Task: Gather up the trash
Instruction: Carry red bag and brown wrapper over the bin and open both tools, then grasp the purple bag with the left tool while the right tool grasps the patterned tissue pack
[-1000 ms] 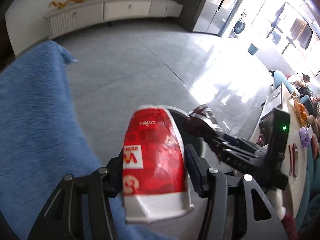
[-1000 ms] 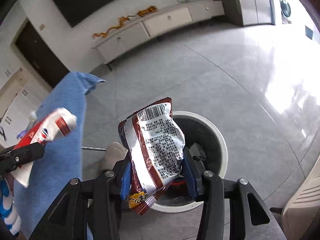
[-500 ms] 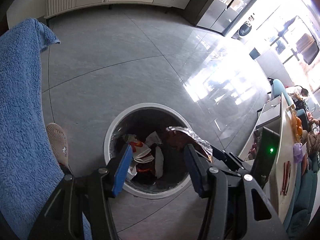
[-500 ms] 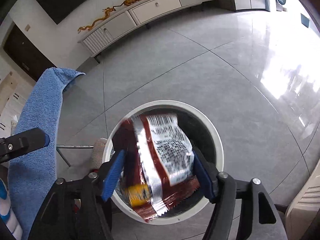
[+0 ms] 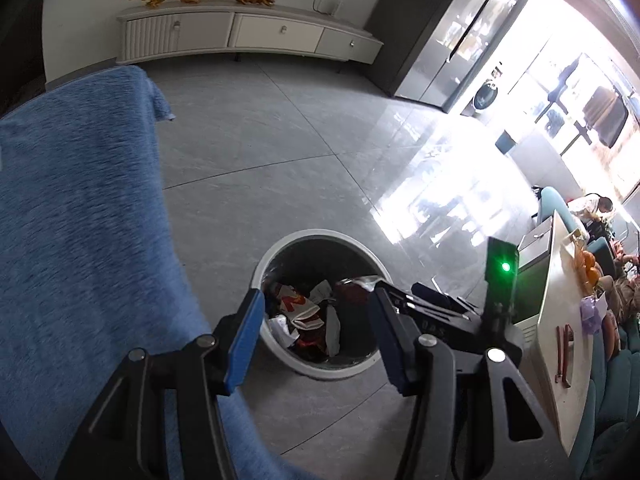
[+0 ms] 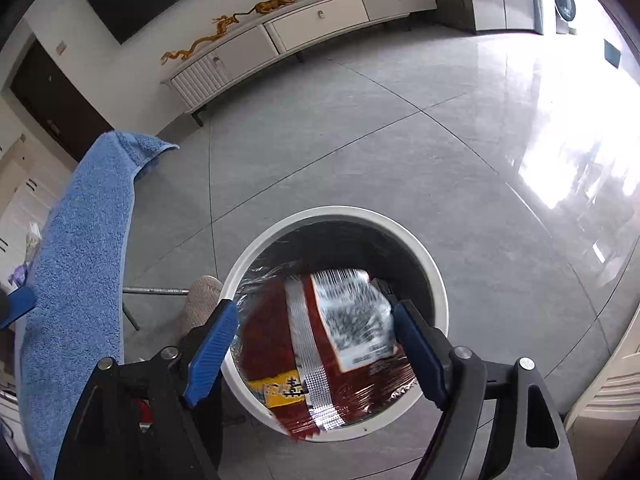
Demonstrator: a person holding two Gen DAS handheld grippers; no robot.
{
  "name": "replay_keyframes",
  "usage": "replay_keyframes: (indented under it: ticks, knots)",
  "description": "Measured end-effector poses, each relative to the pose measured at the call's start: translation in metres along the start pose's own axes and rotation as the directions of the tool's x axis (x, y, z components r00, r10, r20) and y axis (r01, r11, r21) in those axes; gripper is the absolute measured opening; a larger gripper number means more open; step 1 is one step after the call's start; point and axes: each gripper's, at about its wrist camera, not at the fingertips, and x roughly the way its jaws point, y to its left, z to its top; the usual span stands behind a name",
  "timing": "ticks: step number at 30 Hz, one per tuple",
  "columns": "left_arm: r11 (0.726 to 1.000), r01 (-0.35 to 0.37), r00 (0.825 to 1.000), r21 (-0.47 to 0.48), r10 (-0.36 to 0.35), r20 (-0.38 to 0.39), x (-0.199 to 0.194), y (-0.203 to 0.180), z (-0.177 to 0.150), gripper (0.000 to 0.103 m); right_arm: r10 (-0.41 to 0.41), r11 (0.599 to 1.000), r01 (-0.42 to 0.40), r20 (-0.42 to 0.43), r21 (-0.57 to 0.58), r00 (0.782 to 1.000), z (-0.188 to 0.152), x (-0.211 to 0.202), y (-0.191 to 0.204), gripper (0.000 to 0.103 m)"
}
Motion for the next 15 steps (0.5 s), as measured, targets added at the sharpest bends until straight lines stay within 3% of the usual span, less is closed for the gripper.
replay_keyframes:
  ticks: [4,10,15]
  knots:
    - [0.999,-0.031,0.998,0.005,0.031,0.059,-0.040,0.019,-0.014,0.052,-0.037,0.999,0.037,-0.016,-0.037,0.999,0.004,0.000,0.017,0.083]
    - [0.996,-0.083,0.982,-0.016,0.084,0.167,-0.100,0.052,-0.036,0.052,-0.024,0.997,0.025,0.014,-0.072,1.000,0.006,-0.023,0.046,0.084]
    - [0.990,-0.131,0.975,-0.047,0.137,0.174,-0.136,0.089,-0.058,0.052,0.029,0.991,-0.020,0.068,-0.130,0.997,0.001,-0.061,0.080,0.084]
